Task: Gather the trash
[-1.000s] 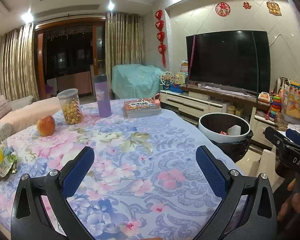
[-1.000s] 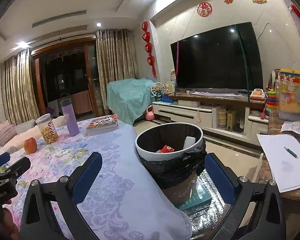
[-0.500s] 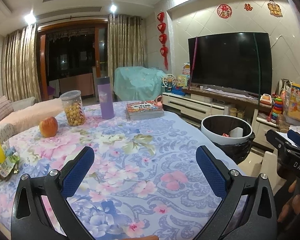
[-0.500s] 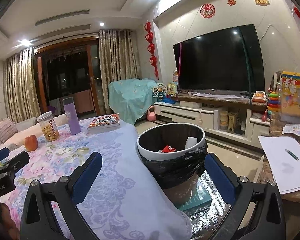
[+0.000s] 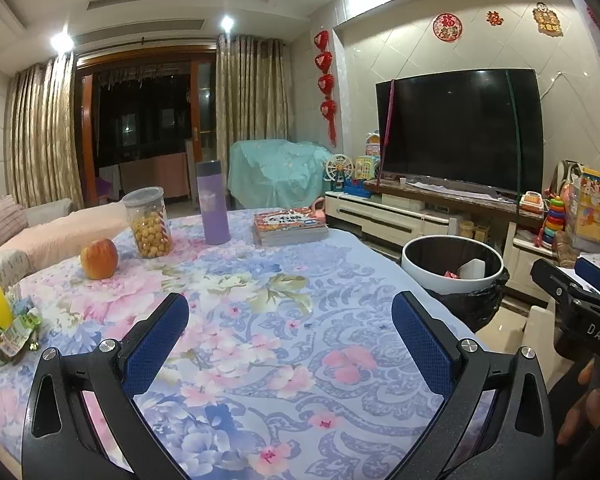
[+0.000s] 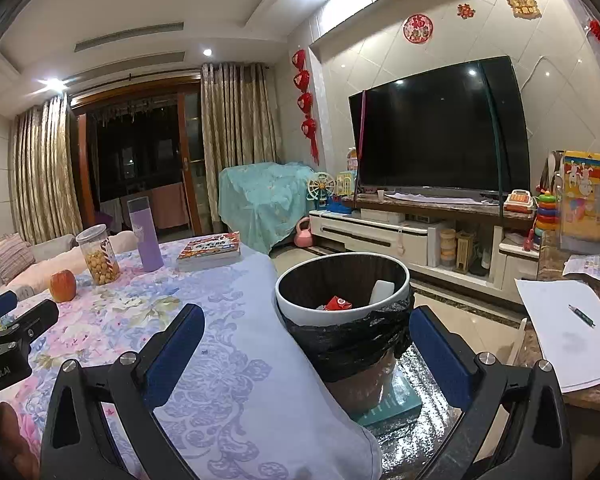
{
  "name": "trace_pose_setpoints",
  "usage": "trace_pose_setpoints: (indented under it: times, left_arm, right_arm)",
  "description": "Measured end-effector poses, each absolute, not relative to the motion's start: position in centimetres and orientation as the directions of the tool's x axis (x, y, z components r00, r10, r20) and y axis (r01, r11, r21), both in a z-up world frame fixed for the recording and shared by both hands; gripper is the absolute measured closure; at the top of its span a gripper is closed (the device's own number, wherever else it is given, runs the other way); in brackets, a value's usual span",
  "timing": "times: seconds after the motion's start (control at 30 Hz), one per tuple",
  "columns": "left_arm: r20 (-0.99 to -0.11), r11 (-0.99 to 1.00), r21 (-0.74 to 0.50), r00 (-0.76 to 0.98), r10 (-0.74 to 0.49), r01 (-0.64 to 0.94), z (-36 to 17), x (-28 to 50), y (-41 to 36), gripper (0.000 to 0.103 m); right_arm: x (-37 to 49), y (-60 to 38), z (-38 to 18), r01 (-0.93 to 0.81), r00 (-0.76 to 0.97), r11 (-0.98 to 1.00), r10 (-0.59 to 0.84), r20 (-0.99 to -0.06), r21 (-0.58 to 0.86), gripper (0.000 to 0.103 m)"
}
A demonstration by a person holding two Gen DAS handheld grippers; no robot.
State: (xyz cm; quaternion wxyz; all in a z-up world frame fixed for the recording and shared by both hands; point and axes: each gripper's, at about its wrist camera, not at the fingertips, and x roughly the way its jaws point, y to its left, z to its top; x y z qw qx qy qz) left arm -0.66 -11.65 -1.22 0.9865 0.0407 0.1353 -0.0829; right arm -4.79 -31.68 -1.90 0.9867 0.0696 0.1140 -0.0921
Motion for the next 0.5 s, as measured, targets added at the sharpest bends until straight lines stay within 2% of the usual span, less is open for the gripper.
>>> trace_pose_setpoints:
  times: [0.5]
  left_arm:
    - [-0.29, 0.982, 0.048, 0.943, -0.16, 0.182, -1.42, -0.46, -11.55, 0.0]
  right_arm:
    - [-4.79, -31.49, -1.79, 0.189, 0.959, 0.975, -0.158, -0.235, 0.114, 0.0]
